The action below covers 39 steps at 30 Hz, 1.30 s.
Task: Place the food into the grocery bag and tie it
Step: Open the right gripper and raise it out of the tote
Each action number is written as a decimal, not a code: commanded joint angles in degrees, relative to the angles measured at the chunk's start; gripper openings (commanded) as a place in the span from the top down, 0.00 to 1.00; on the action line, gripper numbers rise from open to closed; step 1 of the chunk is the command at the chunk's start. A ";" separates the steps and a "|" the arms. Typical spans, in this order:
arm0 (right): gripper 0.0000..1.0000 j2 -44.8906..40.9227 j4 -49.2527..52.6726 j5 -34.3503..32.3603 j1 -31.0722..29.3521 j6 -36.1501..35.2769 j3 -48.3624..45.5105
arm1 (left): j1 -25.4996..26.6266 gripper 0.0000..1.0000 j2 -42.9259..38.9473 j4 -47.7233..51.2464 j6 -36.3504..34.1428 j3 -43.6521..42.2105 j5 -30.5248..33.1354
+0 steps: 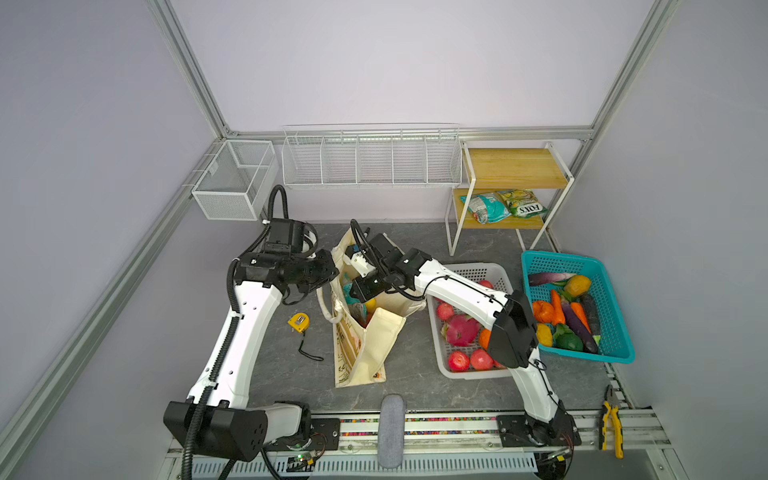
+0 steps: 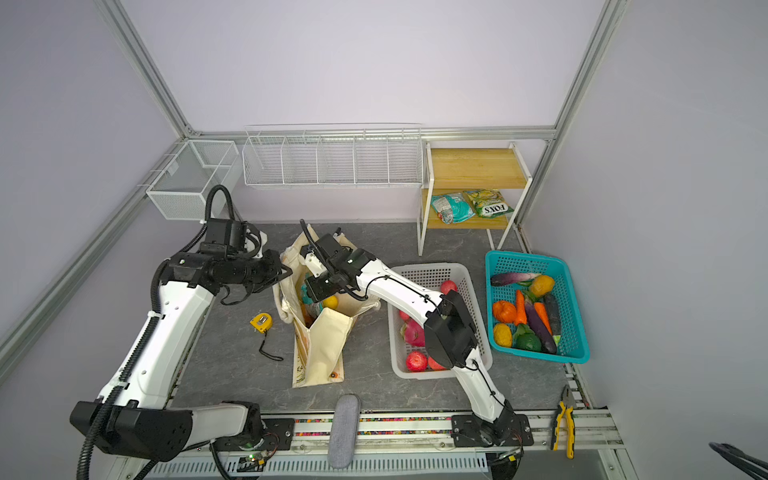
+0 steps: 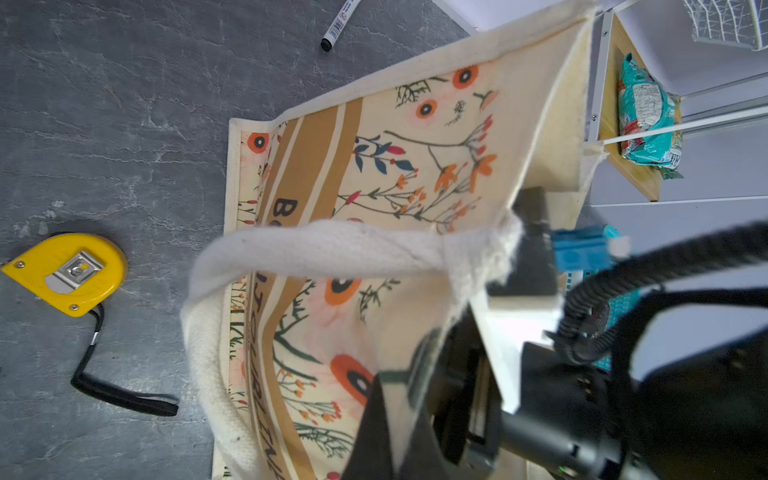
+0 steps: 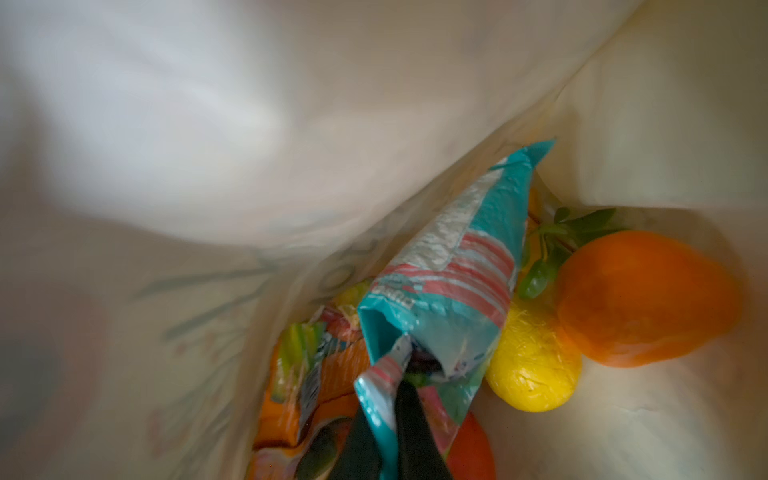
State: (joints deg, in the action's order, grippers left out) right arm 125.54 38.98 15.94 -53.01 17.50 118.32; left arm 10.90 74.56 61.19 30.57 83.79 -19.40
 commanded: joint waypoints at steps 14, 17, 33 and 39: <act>0.32 -2.70 0.55 -2.23 -0.69 -1.15 -1.34 | 0.27 1.00 -0.67 -1.95 -1.75 2.15 -0.99; 0.26 -3.70 0.96 -2.19 -0.69 -2.16 -1.17 | 0.27 1.00 -0.51 -2.11 -1.82 2.21 -1.14; 0.12 -10.04 10.16 -11.86 0.15 -9.51 12.80 | 0.27 1.00 -0.25 -1.77 -1.56 2.75 -0.74; 0.12 -17.05 12.49 -24.90 3.47 -15.48 16.15 | 0.27 1.00 -1.82 -1.69 -0.95 0.61 -0.30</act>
State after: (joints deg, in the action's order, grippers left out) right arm 113.75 49.01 -0.91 -51.66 6.46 134.17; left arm 10.90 74.65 61.32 29.69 84.03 -19.33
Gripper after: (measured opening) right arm 0.878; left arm 0.048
